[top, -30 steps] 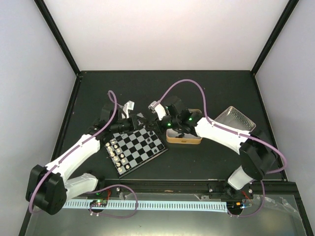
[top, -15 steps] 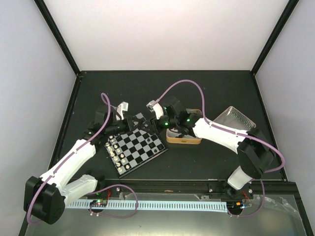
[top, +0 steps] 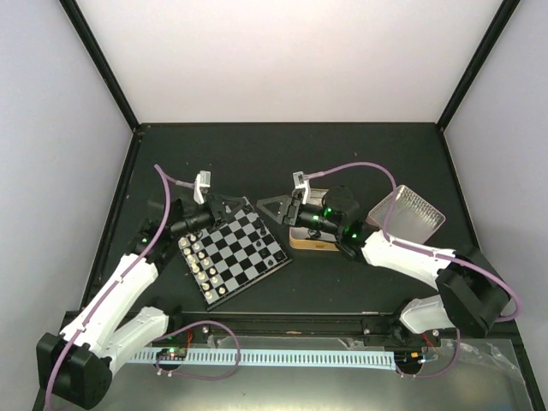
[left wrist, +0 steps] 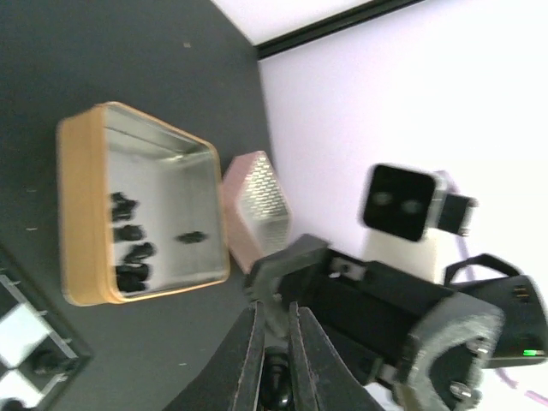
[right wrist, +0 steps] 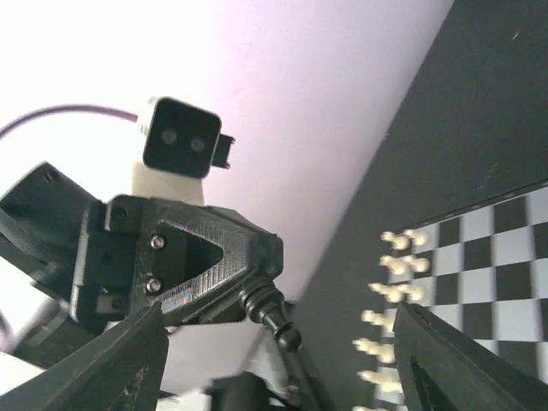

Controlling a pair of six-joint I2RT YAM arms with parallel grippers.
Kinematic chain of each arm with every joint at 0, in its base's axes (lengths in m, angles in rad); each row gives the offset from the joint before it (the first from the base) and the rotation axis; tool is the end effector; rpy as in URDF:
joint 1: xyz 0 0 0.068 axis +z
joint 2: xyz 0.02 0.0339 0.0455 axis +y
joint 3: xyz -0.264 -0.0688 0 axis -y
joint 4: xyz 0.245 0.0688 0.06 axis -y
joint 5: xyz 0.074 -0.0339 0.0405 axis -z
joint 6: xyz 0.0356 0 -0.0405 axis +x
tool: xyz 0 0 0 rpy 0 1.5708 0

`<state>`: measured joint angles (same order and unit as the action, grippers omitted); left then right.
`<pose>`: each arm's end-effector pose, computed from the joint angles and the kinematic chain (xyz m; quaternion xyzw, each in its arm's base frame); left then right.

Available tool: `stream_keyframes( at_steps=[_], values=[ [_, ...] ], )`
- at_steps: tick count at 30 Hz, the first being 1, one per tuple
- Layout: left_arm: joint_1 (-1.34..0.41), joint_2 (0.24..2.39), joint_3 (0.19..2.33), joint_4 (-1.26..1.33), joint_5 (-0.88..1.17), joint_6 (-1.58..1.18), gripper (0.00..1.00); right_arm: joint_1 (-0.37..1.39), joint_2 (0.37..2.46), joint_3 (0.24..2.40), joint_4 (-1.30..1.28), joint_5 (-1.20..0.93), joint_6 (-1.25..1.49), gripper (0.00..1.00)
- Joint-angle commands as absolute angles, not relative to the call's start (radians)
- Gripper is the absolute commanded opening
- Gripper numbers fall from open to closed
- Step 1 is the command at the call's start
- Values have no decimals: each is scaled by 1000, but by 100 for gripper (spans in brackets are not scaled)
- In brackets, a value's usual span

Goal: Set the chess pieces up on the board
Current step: Pick up the chess piece from the storage box.

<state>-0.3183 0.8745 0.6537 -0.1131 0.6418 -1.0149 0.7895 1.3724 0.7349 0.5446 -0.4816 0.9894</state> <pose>0.1830 -0.0827 0.2873 -0.0920 0.7892 -0.5422 0.2735 0.2035 0.2286 0.2649 -0.0882 0.7303 0.6191 0.2750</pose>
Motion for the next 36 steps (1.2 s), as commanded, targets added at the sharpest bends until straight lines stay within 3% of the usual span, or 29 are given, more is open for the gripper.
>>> stream_keyframes(
  at_steps=[1, 5, 10, 20, 25, 31, 36],
  values=[
    [-310, 842, 652, 54, 756, -1252, 2, 789, 1362, 712, 837, -466, 1317, 71],
    [-310, 816, 653, 123, 761, -1358, 1, 796, 1355, 742, 868, -490, 1393, 69],
    [-310, 808, 664, 183, 754, -1441, 2, 810, 1345, 745, 926, -496, 1486, 57],
    [-310, 819, 697, 181, 753, -1450, 2, 825, 1322, 795, 773, -541, 1461, 51],
    [-310, 828, 694, 212, 764, -1471, 2, 837, 1337, 799, 744, -570, 1473, 52],
    [-310, 825, 689, 202, 760, -1457, 1, 837, 1301, 808, 591, -495, 1393, 62],
    [-309, 817, 694, 16, 652, -1263, 2, 837, 1313, 806, 490, -457, 1319, 63]
  ],
)
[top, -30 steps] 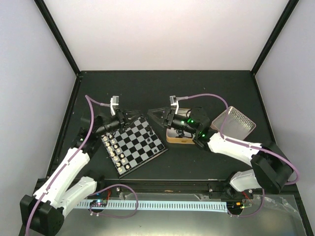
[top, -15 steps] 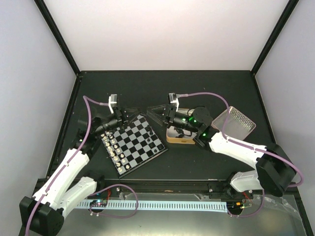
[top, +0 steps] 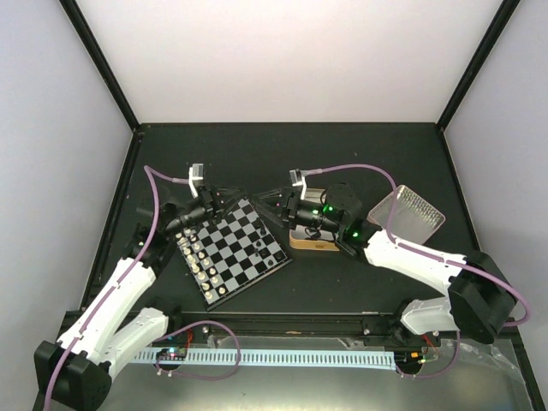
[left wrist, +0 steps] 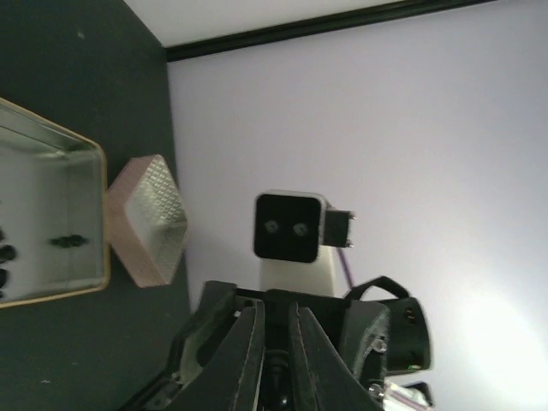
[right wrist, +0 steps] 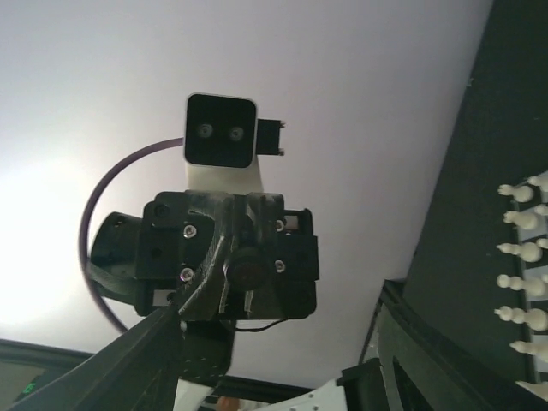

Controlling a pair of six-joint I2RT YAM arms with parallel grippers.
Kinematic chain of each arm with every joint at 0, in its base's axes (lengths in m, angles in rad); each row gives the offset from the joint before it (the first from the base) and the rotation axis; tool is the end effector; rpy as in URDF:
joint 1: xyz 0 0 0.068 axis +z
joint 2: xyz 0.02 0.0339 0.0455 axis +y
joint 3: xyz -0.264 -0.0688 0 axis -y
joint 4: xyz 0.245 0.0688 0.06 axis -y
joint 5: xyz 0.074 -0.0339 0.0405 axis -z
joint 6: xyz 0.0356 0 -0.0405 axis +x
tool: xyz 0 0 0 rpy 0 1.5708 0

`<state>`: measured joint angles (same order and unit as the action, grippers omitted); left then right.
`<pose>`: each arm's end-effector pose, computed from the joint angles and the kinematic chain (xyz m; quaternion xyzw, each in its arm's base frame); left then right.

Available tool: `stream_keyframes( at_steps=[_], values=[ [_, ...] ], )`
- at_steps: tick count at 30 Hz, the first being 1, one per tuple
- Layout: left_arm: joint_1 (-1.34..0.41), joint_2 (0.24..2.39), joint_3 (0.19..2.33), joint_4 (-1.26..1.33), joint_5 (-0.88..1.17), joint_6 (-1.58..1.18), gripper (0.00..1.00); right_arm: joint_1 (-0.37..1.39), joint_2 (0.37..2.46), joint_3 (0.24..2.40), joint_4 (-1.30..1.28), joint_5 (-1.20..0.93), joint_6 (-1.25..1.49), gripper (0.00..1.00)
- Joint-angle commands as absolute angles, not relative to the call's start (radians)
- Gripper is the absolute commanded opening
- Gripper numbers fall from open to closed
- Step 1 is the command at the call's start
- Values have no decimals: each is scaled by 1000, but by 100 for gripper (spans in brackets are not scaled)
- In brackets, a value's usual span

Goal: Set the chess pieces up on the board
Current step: Pick up the chess piece from the storage box, then pick up the chess piece from the chessboard.

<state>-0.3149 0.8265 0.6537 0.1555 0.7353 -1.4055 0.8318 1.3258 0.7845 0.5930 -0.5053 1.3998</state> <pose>0.1763 -0.0825 0.3229 -0.1298 0.6997 -0.6630 0.2324 0.1906 0.2347 0.3002 0.0128 0.6908 0.7063 0.1539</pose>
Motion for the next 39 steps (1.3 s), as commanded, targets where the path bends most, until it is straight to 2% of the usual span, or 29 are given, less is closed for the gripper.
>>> stream_keyframes(
  at_steps=[1, 7, 13, 16, 19, 24, 28, 39],
  values=[
    [-308, 812, 695, -43, 609, -1211, 2, 837, 1313, 804, 465, -448, 1302, 62],
    [-308, 800, 663, -296, 408, -937, 2, 838, 1330, 838, 197, -367, 1127, 60],
    [-308, 818, 638, -462, 209, -796, 2, 946, 1474, 1057, -242, -146, 825, 46],
    [-308, 807, 611, -489, 117, -783, 2, 1018, 1579, 1158, -383, -32, 735, 37],
    [-307, 786, 604, -516, 28, -791, 1, 1071, 1684, 1248, -480, 37, 687, 33],
    [-299, 727, 589, -537, -99, -800, 2, 1133, 1819, 1344, -565, 74, 641, 37],
    [-289, 712, 586, -540, -94, -792, 3, 1154, 1881, 1376, -600, 67, 633, 41],
    [-281, 730, 568, -503, -47, -790, 3, 1200, 1932, 1416, -695, 108, 626, 46]
  ],
)
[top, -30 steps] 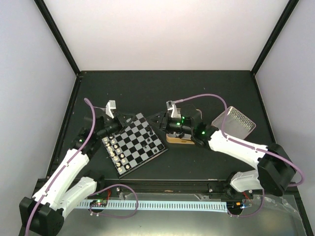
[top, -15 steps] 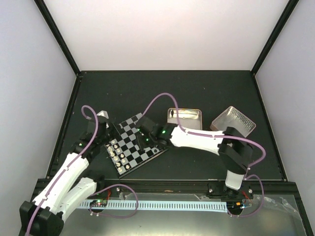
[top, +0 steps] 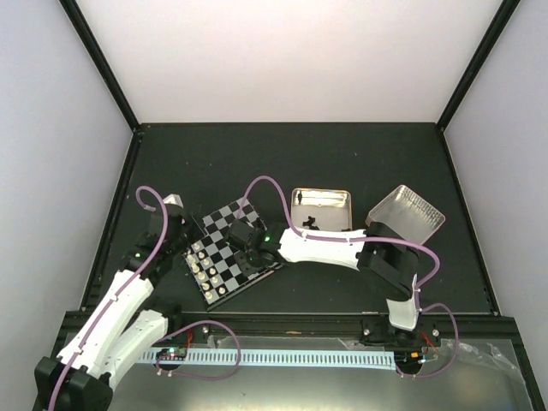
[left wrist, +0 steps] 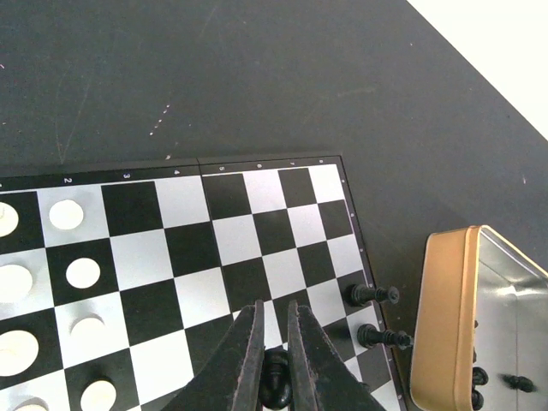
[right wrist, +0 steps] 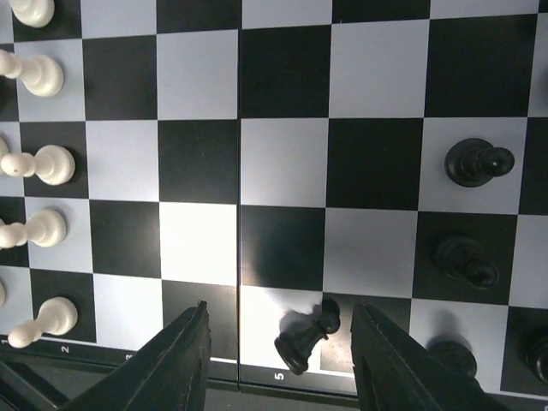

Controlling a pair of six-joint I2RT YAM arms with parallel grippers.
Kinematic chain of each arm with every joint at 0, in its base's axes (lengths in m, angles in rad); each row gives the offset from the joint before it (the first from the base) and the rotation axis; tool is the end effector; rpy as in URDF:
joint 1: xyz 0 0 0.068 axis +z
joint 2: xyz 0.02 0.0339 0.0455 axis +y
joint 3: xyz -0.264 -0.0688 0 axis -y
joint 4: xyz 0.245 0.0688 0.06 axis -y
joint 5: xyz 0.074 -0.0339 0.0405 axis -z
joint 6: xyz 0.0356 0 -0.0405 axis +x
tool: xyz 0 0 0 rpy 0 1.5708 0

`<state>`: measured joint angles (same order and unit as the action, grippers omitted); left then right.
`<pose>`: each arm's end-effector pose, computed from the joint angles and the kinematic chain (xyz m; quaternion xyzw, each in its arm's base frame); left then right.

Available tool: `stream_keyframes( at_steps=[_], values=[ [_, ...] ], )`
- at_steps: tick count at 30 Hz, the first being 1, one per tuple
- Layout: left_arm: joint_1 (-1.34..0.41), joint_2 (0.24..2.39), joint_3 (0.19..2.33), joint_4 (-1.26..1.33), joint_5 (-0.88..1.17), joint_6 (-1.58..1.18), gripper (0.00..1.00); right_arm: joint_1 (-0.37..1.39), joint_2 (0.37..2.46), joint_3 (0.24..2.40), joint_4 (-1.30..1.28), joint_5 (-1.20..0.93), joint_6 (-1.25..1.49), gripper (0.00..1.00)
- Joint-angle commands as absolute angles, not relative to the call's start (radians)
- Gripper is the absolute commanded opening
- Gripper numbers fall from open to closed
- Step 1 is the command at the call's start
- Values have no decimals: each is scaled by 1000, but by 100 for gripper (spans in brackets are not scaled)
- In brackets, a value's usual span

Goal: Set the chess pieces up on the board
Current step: Pick up the chess piece from the chessboard.

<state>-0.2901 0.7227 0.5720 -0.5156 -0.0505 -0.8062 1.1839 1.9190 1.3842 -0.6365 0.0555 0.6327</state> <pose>0.1532 -0.0439 0.2429 -0.2401 0.8666 -0.2083 0.3847 0.1505 0.3642 0.1875 -0.2613 0.9443 0.1397 0.1434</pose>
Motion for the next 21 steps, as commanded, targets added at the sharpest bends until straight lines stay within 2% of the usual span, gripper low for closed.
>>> stream_keyframes(
  at_steps=[1, 6, 21],
  values=[
    [-281, 730, 566, -502, -45, -789, 3, 1201, 1935, 1419, -707, 109, 628, 45],
    [-278, 732, 560, -500, -44, -783, 3, 1202, 1959, 1443, -756, 119, 643, 39],
    [-273, 739, 555, -493, -31, -775, 3, 1201, 2016, 1482, -809, 135, 636, 42]
  ],
)
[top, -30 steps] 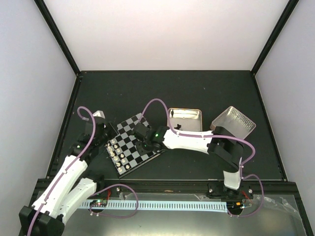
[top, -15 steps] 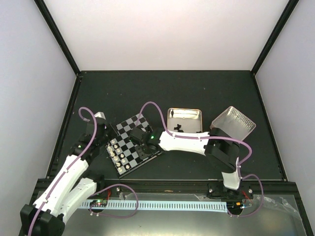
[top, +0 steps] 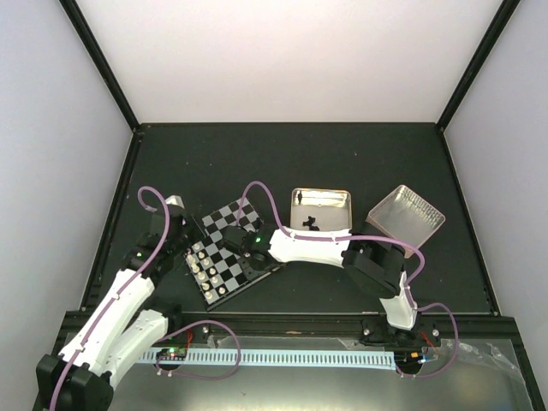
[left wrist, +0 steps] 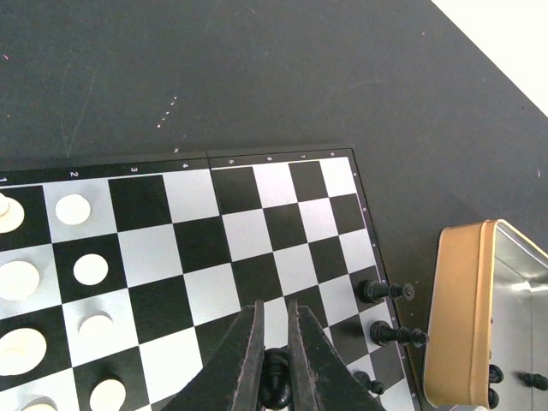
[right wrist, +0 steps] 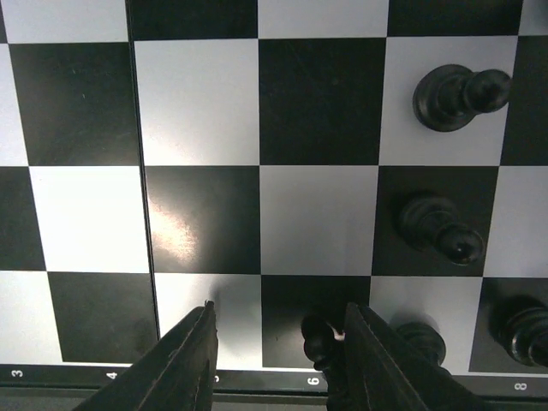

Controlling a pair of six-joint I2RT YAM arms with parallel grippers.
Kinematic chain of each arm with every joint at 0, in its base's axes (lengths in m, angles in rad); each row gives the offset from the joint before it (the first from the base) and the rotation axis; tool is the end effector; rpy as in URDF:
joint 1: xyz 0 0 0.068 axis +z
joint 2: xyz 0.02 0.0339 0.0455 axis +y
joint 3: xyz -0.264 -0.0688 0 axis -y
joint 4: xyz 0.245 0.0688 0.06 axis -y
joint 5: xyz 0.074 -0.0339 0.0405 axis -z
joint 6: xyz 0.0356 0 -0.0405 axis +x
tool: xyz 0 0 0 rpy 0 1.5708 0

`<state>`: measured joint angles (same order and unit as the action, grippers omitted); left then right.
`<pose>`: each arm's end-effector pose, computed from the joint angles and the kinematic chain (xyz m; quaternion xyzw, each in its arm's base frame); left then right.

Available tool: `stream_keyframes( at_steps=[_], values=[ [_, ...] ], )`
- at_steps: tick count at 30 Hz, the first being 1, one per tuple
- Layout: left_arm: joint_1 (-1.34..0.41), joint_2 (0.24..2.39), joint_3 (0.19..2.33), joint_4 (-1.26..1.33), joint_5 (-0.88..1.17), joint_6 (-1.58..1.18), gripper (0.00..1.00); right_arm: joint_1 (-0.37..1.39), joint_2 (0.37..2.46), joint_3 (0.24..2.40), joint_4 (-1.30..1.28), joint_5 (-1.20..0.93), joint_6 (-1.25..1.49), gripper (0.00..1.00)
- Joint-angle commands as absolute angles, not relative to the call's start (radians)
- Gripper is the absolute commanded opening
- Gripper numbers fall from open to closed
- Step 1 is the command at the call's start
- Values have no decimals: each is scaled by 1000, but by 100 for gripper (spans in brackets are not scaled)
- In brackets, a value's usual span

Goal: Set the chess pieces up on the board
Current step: Pick up the chess piece from the chessboard.

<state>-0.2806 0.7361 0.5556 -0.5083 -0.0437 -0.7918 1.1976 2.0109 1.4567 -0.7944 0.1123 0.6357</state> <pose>0.1549 -0.0430 0.2362 -0.2376 0.8724 -0.2010 0.3769 0.1483 0.3677 0.1677 -0.2691 0.9551 0.0539 0.1116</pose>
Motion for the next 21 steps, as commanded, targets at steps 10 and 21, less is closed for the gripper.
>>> stream_keyframes(
  at_steps=[10, 21],
  values=[
    [-272, 736, 552, -492, -19, -772, 3, 1202, 1989, 1461, -822, 152, 615, 45],
    [-270, 738, 552, -489, -3, -767, 3, 1201, 1964, 1419, -826, 149, 609, 39]
  ],
)
